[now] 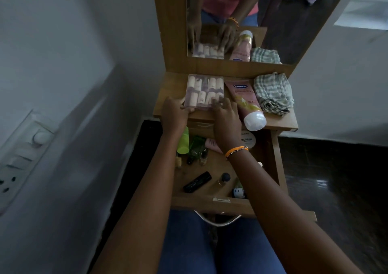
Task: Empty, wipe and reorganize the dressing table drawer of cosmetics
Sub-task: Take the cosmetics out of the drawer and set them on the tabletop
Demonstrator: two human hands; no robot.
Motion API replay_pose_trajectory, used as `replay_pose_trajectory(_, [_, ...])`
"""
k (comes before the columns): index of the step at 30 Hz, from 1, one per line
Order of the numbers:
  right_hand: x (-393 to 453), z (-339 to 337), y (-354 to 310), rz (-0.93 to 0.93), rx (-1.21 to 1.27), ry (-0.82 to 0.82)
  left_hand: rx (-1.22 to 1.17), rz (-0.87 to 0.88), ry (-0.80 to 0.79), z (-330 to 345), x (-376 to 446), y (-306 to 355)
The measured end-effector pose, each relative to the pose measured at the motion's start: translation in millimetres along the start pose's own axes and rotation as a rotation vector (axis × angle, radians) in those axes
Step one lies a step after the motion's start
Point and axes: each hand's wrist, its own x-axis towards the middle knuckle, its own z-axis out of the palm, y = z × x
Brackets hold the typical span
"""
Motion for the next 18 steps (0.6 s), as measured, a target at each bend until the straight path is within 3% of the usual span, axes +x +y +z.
replay_pose_trajectory(5, [-2.6, 4.9, 0.9, -0.081, -0.074, 0.071, 0.086, 0.014, -0.039, 5.1, -3.6, -0.3])
replay_pose_trajectory(10, [-41.7, -4.3, -2.4, -0.226, 0.020, 0.182, -0.099, -0.018, 0.000, -7.2, -38.3, -1.1])
replay_pose_trajectory(13, [-71.4, 4.3, -6.6, -0.268, 0.105, 0.000, -0.117, -0.003, 0.060, -4.5, -74.8, -19.3])
replay_pose_trajectory(16, [-83.1, 19.8, 1.6, -0.205, 0.092, -0.280, -0.097, -0.077, -0.025, 2.3, -96.3, -36.7])
replay_pose_trajectory(18, [-84.4, 20.1, 3.6, -0.136, 0.151, -0.376, -0.078, -0.073, -0.083, 5.2, -98.6, -39.6])
